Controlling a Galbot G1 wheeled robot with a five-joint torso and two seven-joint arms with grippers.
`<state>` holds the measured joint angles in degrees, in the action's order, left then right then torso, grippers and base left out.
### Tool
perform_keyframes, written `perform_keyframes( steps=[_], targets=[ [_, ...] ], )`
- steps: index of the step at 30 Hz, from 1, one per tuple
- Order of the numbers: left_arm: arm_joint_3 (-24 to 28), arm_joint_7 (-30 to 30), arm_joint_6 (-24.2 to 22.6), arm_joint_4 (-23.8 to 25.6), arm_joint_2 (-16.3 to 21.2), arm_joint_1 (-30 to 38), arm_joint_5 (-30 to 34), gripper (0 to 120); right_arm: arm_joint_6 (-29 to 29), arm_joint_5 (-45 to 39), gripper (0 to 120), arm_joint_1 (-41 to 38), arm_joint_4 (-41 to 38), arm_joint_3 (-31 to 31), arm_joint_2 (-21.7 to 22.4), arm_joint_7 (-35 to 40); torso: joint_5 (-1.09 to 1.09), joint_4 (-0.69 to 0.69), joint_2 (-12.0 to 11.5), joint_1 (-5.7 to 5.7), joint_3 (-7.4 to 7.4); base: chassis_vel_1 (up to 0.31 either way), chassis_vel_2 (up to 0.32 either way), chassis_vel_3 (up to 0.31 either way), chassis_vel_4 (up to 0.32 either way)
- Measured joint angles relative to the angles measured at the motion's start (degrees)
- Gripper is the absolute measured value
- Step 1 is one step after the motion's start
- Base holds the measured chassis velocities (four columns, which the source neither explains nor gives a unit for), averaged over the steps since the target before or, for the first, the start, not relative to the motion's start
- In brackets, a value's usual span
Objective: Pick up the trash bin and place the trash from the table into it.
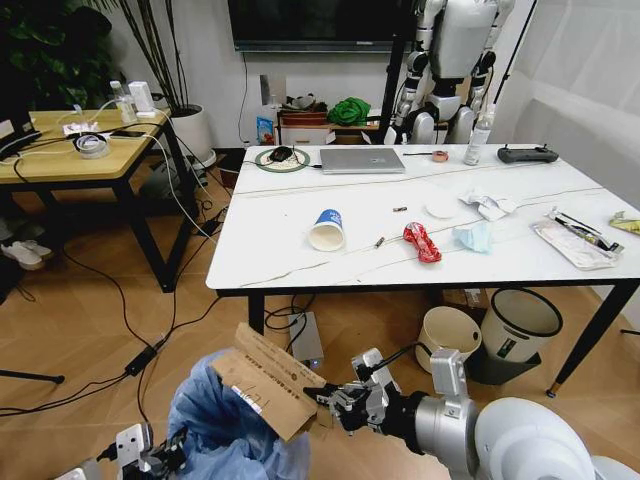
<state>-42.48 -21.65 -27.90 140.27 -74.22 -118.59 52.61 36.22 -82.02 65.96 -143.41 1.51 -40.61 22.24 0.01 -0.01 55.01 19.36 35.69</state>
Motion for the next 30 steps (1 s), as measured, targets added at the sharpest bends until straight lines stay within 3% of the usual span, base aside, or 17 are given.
perform_keyframes(
  steps=[11, 17, 24, 30],
  targets=[
    [1.0, 1.2, 0.5, -2.3, 1.0, 1.9, -0.2, 0, -7.0, 1.5, 0, -0.6, 0.1, -6.8, -7.8, -7.1, -0.03, 0.02, 0.0, 0.0, 0.0, 0.0, 0.0, 0.0, 0.0],
    [2.1, 1.6, 0.5, -2.6, 1.9, 3.0, 1.1, 0, -12.8, 11.5, 0, 1.3, 2.8, -3.1, -14.5, -16.5, -0.03, -0.01, 0.0, 0.0, 0.0, 0.0, 0.0, 0.0, 0.0],
    [2.8, 0.5, -0.4, -1.2, 6.4, 3.9, 4.5, 0, -17.5, 22.2, 0, 1.6, 12.1, 2.0, -16.7, -22.0, -0.01, 0.0, 0.0, 0.0, 0.0, 0.0, 0.0, 0.0, 0.0],
    [2.1, -2.5, -1.4, -0.2, 10.0, 4.6, 8.4, 0, -21.0, 23.8, 0, 0.2, 14.4, 7.7, -17.8, -23.6, -0.01, 0.01, 0.0, 0.0, 0.0, 0.0, 0.0, 0.0, 0.0]
  ],
)
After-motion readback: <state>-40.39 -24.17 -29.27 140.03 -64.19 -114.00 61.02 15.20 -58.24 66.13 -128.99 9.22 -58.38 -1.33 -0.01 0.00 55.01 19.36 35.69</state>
